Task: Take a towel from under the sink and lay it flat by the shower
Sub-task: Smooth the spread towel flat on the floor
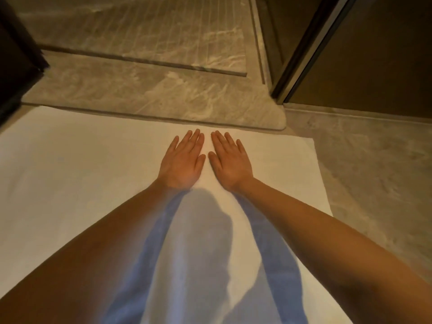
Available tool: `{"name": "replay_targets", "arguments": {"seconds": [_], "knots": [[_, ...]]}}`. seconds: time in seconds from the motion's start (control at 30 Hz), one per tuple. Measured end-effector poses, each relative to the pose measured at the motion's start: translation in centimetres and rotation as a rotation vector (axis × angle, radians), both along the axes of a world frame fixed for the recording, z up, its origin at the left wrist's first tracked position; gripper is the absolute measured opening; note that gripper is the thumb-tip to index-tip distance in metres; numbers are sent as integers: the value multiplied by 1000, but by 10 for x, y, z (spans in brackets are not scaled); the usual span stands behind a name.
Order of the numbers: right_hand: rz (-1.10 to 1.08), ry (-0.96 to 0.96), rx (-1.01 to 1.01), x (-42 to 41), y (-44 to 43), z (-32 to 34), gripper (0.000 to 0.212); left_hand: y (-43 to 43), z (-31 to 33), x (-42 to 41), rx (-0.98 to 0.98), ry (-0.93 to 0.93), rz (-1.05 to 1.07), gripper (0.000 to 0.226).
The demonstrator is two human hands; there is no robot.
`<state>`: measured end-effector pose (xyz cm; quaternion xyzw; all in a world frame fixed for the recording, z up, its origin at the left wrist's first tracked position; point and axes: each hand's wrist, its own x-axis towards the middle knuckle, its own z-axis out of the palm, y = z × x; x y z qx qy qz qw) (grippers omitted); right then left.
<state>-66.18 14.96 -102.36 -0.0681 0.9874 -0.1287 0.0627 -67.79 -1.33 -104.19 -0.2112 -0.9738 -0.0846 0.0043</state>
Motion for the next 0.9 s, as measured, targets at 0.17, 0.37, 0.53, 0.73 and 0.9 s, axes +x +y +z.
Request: {"name": "replay_targets", "arguments": {"seconds": [0.17, 0.37, 0.53, 0.73, 0.9], "knots": [[-44, 28, 75, 4, 103, -5, 59, 1, -3, -1, 62, 19, 34, 63], [-195, 43, 103, 10, 165, -7, 63, 2, 0, 1, 105, 40, 32, 62], [-166, 46, 108, 0, 166, -2, 61, 6, 0, -9, 49, -22, 42, 59], [-304, 47, 93, 2, 166, 1, 63, 4, 4, -9, 48, -27, 20, 58], [-425, -86, 206, 1, 171, 14, 67, 6, 10, -7, -6, -94, 20, 59]]}}
